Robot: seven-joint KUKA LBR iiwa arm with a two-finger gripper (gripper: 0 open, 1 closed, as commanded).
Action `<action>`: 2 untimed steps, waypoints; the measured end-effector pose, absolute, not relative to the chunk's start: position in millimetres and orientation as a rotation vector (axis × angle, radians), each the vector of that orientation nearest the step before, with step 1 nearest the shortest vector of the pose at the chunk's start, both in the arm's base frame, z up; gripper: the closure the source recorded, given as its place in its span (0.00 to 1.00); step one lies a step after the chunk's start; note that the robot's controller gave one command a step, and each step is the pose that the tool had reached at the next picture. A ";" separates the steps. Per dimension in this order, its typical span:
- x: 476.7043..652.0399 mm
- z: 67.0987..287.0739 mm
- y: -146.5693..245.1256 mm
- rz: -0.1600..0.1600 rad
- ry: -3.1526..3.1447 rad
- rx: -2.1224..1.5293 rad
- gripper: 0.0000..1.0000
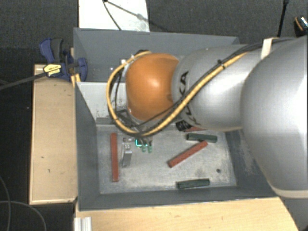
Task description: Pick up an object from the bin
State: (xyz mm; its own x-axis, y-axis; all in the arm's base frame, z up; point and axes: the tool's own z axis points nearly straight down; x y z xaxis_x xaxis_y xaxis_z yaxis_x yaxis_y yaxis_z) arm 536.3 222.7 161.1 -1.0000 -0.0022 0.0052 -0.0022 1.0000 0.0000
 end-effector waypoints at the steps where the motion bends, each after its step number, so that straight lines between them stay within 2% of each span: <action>1: 571.5 68.9 133.3 0.005 -3.126 0.268 0.00; 2: 592.6 70.8 60.9 0.005 -3.116 0.437 0.00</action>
Offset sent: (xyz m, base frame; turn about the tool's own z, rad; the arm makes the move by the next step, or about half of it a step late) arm 0.0351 -0.0846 -0.0892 -0.1747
